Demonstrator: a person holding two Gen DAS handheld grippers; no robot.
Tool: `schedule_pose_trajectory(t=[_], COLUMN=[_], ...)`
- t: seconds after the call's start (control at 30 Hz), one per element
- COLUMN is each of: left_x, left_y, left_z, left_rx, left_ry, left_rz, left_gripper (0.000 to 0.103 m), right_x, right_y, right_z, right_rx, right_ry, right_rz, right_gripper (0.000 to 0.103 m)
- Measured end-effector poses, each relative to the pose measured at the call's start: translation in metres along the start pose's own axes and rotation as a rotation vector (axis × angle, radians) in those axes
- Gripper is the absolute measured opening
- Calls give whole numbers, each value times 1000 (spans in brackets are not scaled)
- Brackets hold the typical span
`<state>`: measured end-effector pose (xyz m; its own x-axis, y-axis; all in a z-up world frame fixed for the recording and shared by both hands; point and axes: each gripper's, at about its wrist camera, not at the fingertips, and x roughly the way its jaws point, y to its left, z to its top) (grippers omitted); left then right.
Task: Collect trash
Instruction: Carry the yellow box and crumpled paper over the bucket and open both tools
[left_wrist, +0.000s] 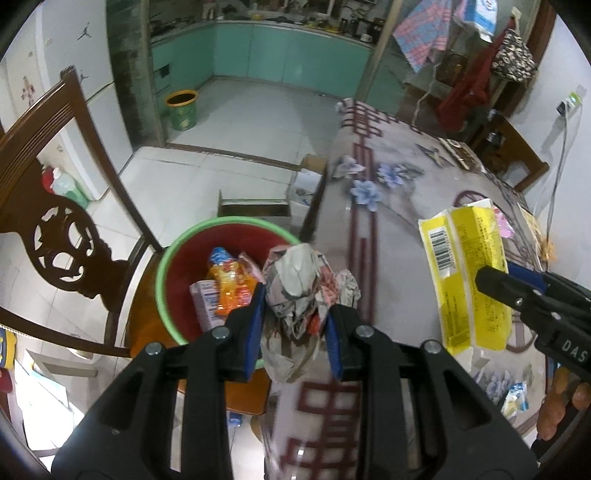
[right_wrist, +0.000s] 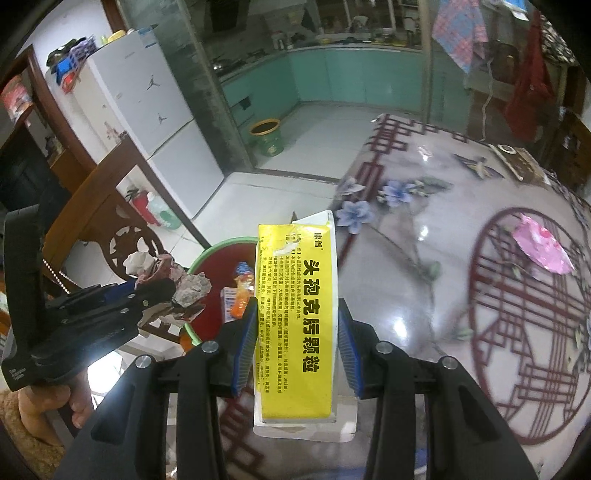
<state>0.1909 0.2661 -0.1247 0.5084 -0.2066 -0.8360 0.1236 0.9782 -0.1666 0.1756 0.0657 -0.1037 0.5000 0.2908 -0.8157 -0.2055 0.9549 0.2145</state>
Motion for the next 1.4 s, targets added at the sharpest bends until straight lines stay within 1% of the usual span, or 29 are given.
schedule_pose_trajectory(t=[0.37,0.63,0.87,0.9,0.93,0.97,1.0,1.07,1.23,1.3,1.37,1.4], left_x=[15,31,43,44,45,46,47,46,43,36,29,26], left_y=[52,74,86,86,88,89,92,95,95,89,84,80], left_z=[13,23,28,29,29,29,29,28,27,25,22,18], left_rx=[-50,-76,-101,-104,-109,-115,-126,-140,-157,-148,-134,-125], left_ry=[20,39,52,53,56,55,55,52,58,41,25,21], left_rz=[32,37,33,34,37,42,39,42,53,52,48,49], left_gripper=[28,29,30,31,35,41,45,57,59,61,66,66], right_x=[37,62,84,85,86,87,86,82,69,64,58,55], right_y=[40,58,76,78,79,79,78,75,63,57,49,46], right_z=[19,34,51,53,56,58,60,63,63,59,52,47], right_rx=[-33,-36,-86,-91,-93,-92,-89,-83,-92,-78,-66,-62], right_ry=[38,54,70,67,58,50,37,6,-21,-18,-16,-13], right_rz=[42,63,59,58,57,53,48,37,5,8,0,-6], right_gripper=[40,40,40,41,48,55,64,64,65,65,65,67])
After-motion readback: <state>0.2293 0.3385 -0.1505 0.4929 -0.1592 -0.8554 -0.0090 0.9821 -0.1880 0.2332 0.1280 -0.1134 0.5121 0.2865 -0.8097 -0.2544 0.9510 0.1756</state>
